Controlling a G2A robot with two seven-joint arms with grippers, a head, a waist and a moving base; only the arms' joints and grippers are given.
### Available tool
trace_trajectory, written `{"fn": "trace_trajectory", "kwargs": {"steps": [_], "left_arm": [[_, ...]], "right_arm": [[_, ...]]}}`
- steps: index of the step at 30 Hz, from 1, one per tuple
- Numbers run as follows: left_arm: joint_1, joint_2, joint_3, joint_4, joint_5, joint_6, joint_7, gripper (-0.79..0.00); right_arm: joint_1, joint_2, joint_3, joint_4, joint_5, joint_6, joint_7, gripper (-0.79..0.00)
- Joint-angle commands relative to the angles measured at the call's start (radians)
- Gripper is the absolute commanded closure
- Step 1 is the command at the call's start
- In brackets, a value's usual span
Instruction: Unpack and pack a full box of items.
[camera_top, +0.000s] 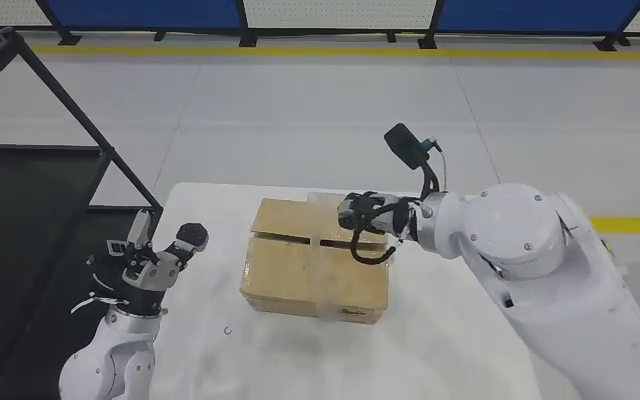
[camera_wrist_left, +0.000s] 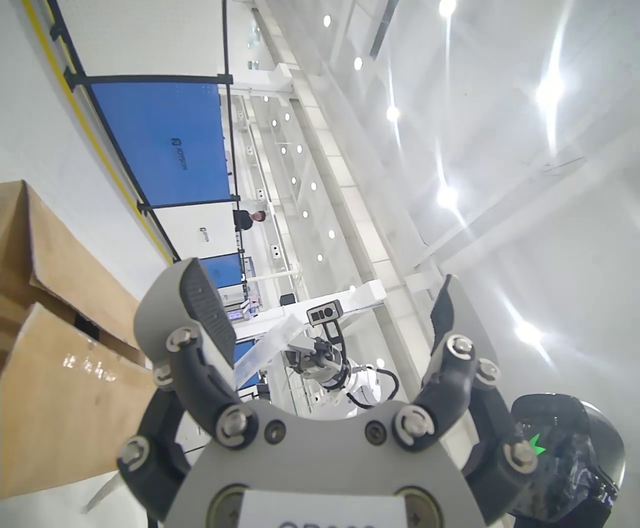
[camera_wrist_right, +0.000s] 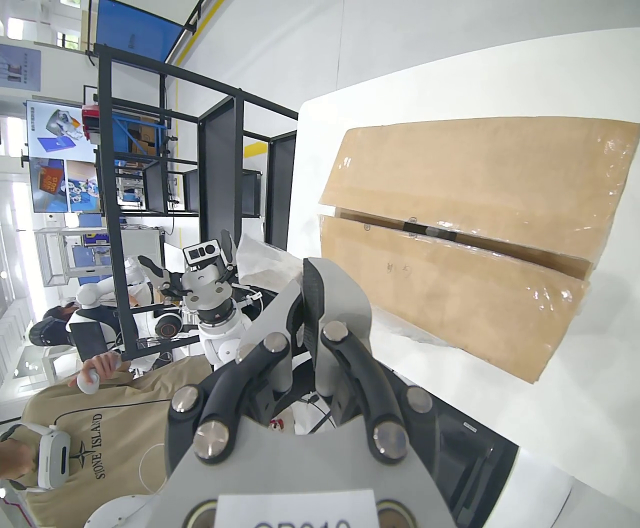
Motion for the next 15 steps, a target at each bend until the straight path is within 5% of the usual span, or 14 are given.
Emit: {"fn": "trace_trajectory", "kwargs": {"steps": [1, 7, 15], "left_arm": [[0.0, 0.0, 0.0, 0.0, 0.0, 0.005, 0.0, -0.785], [0.002, 0.0, 0.004, -0.004, 0.007, 0.006, -0.005, -0.785], [-0.006, 0.015, 0.056, 0.071, 0.203, -0.077, -0.156, -0.785]], "right_arm": [[-0.002, 0.0, 0.002, 0.0, -0.002, -0.003, 0.003, 0.0], [-0.021, -0.002, 0.01, 0.002, 0.021, -0.03, -0.028, 0.0], [0.026, -0.02, 0.028, -0.024, 0.123, 0.113, -0.126, 0.0]]}}
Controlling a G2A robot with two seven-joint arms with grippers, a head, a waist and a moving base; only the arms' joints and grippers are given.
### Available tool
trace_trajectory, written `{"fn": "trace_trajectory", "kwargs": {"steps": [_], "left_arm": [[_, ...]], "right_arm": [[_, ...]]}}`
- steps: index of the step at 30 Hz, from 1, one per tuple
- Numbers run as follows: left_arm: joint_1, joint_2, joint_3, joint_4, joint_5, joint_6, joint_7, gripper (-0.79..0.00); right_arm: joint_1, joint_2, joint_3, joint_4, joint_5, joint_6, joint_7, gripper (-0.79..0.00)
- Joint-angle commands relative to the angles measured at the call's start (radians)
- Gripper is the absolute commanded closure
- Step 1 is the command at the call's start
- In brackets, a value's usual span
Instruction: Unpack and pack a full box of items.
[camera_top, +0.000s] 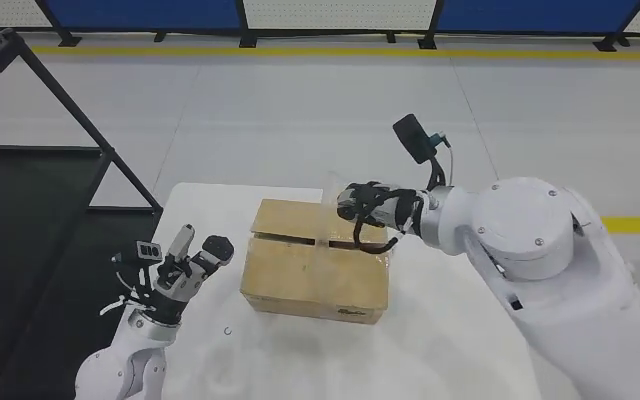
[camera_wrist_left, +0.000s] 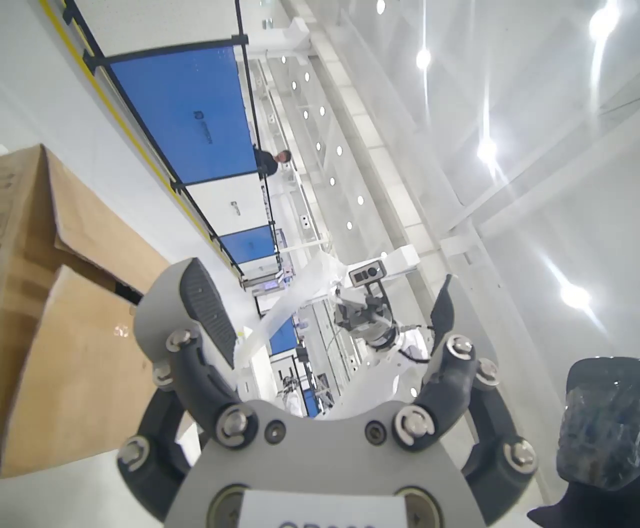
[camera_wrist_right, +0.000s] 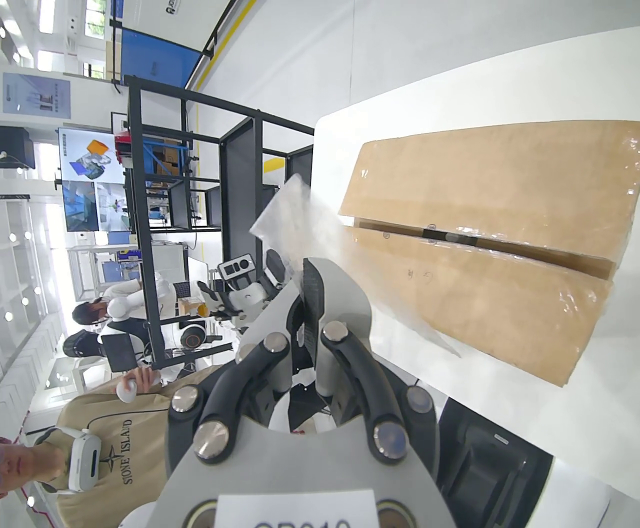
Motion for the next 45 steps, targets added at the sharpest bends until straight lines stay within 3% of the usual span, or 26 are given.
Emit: {"fn": "trace_trajectory", "kwargs": {"steps": [1, 9, 23, 31, 45], "left_arm": [[-0.006, 0.004, 0.008, 0.033, 0.086, -0.043, -0.027, -0.785], [-0.025, 0.009, 0.06, 0.09, 0.185, -0.165, -0.055, -0.785], [-0.062, 0.009, 0.158, 0.129, 0.448, -0.318, 0.063, -0.785], [-0.112, 0.004, 0.234, 0.16, 0.578, -0.371, 0.141, -0.785], [-0.196, -0.015, 0.393, 0.25, 0.656, -0.466, 0.232, -0.785]], "right_arm": [[0.01, -0.002, 0.011, 0.005, 0.03, 0.013, -0.011, 0.0], [0.015, 0.0, 0.091, -0.016, 0.167, 0.013, -0.055, 0.0], [0.054, 0.019, 0.158, -0.107, 0.352, 0.013, -0.23, 0.0], [0.083, 0.037, 0.163, -0.151, 0.499, 0.013, -0.34, 0.0], [0.137, 0.089, 0.124, -0.183, 0.739, 0.013, -0.536, 0.0]]}}
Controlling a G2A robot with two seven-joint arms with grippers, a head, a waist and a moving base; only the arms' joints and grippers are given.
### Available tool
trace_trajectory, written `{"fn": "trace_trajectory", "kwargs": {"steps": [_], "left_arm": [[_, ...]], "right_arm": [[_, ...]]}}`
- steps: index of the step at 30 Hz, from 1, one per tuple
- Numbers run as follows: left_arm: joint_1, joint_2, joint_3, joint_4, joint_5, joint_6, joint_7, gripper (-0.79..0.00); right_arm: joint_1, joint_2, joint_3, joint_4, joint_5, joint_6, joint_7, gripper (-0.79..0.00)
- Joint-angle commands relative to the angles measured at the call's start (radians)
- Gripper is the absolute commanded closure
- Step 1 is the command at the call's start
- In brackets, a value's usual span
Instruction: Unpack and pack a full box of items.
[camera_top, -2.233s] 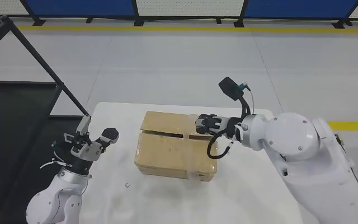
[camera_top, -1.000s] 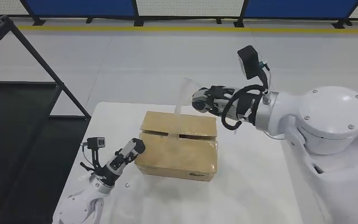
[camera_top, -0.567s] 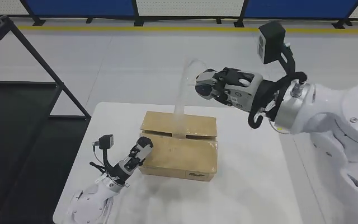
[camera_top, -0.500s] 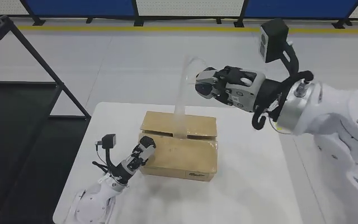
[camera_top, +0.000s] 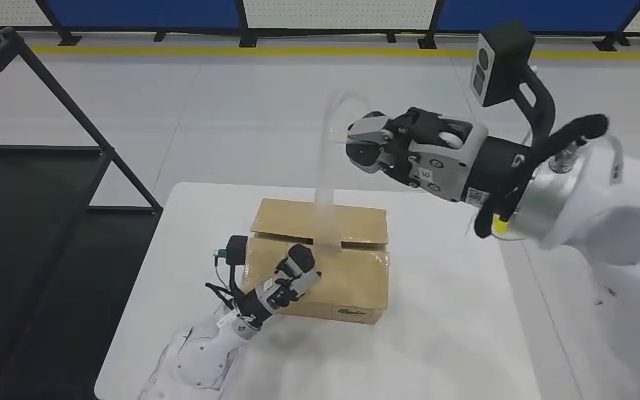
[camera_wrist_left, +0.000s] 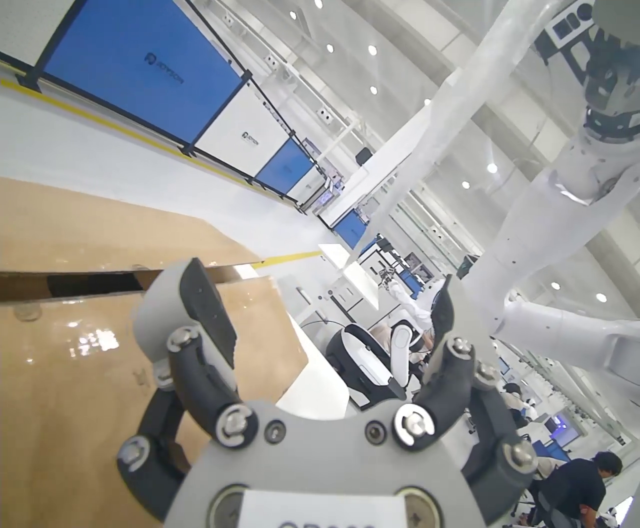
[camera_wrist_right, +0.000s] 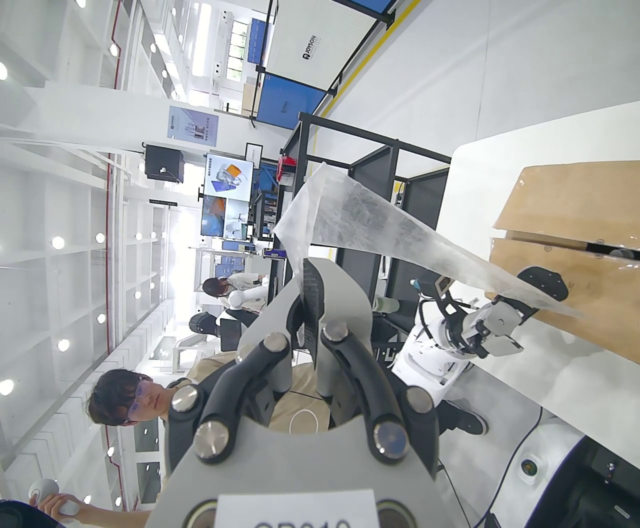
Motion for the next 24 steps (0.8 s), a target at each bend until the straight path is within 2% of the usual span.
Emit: {"fn": "trace_trajectory", "kwargs": {"steps": [1, 4, 6, 7, 8, 9, 12, 13, 24], "left_arm": [[-0.01, -0.002, 0.015, 0.011, 0.007, -0.008, 0.015, -0.785], [-0.026, -0.006, 0.038, 0.028, 0.007, -0.013, 0.032, -0.748], [-0.034, -0.009, 0.055, 0.037, -0.02, -0.016, 0.039, -0.64], [-0.04, -0.01, 0.06, 0.041, -0.026, -0.017, 0.038, -0.542], [-0.046, -0.01, 0.062, 0.044, -0.026, -0.017, 0.04, -0.379], [-0.049, -0.011, 0.065, 0.048, -0.026, -0.02, 0.042, -0.332], [-0.057, -0.012, 0.072, 0.055, -0.029, -0.029, 0.046, -0.046], [-0.058, -0.012, 0.074, 0.057, -0.029, -0.033, 0.047, 0.0], [-0.039, -0.006, 0.062, 0.031, -0.039, -0.07, 0.062, 0.0]], "right_arm": [[0.006, 0.008, -0.006, -0.004, 0.032, 0.0, -0.023, 0.0], [0.017, 0.02, -0.015, -0.008, 0.076, 0.0, -0.057, 0.0], [0.023, 0.028, -0.021, -0.011, 0.102, 0.0, -0.077, 0.0], [0.026, 0.032, -0.024, -0.011, 0.115, 0.0, -0.086, 0.0], [0.029, 0.036, -0.027, -0.011, 0.128, 0.0, -0.096, 0.0], [0.032, 0.04, -0.029, -0.012, 0.141, 0.0, -0.107, 0.0], [0.04, 0.051, -0.032, -0.01, 0.18, 0.0, -0.14, 0.0], [0.042, 0.055, -0.033, -0.009, 0.194, 0.0, -0.151, 0.0], [0.066, 0.092, -0.05, 0.041, 0.338, 0.0, -0.248, 0.0]]}}
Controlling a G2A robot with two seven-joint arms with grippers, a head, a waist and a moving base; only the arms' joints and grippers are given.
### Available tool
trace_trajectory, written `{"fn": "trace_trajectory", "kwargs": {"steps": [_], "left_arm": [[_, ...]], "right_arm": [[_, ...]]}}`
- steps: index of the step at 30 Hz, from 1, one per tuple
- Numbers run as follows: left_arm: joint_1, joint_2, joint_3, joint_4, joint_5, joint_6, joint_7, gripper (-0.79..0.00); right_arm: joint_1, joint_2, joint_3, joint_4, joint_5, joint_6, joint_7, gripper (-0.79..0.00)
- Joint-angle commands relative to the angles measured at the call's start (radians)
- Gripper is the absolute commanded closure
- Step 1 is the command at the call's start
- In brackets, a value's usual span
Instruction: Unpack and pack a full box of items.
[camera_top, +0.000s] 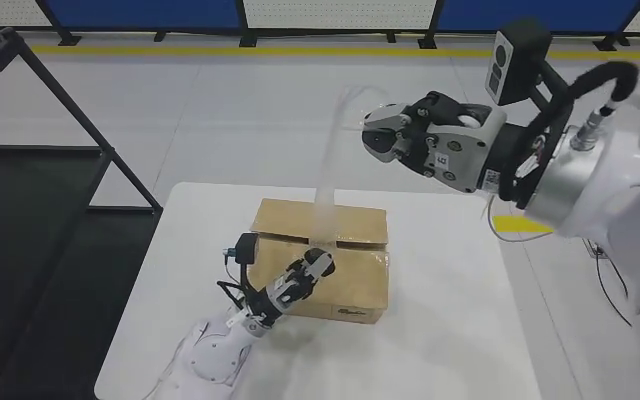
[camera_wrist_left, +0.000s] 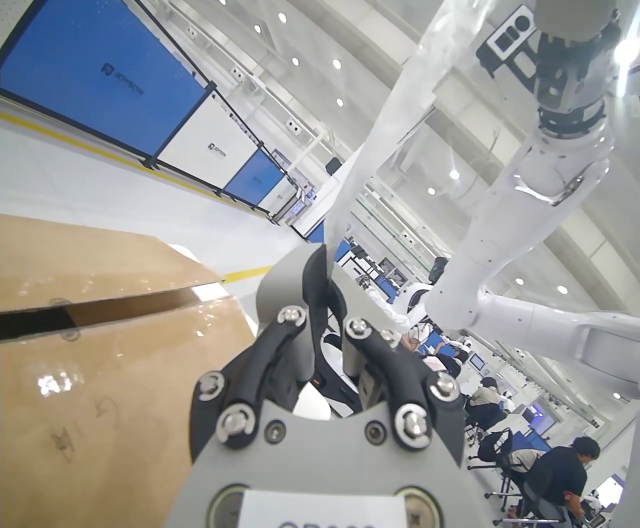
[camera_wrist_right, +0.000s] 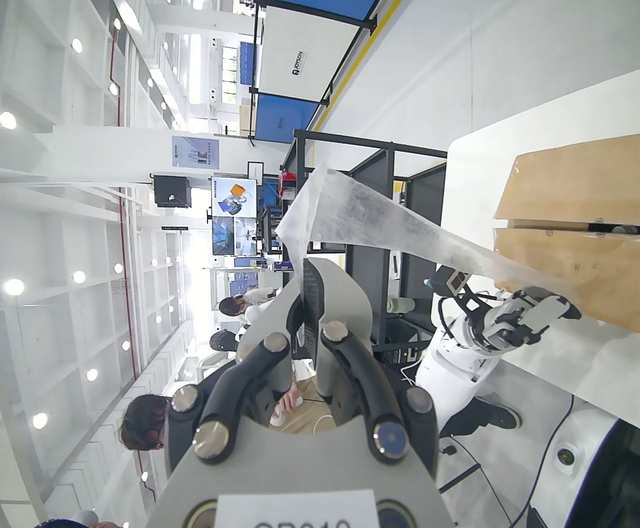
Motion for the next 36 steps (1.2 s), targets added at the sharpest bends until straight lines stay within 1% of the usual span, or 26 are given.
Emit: {"fn": "trace_trajectory", "kwargs": {"steps": [1, 5, 8, 11, 17, 22, 26, 30, 36], "left_arm": [[0.005, 0.002, -0.005, -0.012, -0.008, -0.001, -0.001, 0.0], [0.015, 0.007, -0.027, -0.043, -0.055, 0.022, -0.009, 0.0], [0.021, 0.017, -0.067, -0.07, -0.119, 0.082, -0.067, 0.0], [0.033, 0.033, -0.121, -0.111, -0.203, 0.161, -0.176, 0.0], [0.081, 0.068, -0.245, -0.224, -0.23, 0.326, -0.383, 0.0], [0.134, 0.087, -0.324, -0.315, -0.244, 0.437, -0.481, 0.0], [0.172, 0.101, -0.382, -0.384, -0.255, 0.524, -0.54, 0.0], [0.172, 0.101, -0.382, -0.384, -0.255, 0.524, -0.54, 0.0], [0.172, 0.101, -0.382, -0.384, -0.255, 0.524, -0.54, 0.0]], "right_arm": [[0.004, 0.007, -0.008, 0.013, 0.019, 0.0, -0.008, 0.0], [0.012, 0.025, -0.03, 0.042, 0.055, 0.0, -0.022, 0.0], [0.015, 0.045, -0.044, 0.066, 0.081, 0.0, -0.029, 0.0], [0.014, 0.071, -0.067, 0.096, 0.099, 0.0, -0.032, 0.0], [0.016, 0.13, -0.125, 0.143, 0.152, 0.0, -0.01, 0.0], [0.016, 0.183, -0.175, 0.174, 0.191, 0.0, 0.004, 0.0], [0.032, 0.232, -0.246, 0.191, 0.202, 0.0, 0.046, 0.0], [0.066, 0.278, -0.332, 0.208, 0.191, 0.0, 0.097, 0.0], [0.066, 0.278, -0.332, 0.208, 0.191, 0.0, 0.097, 0.0]]}}
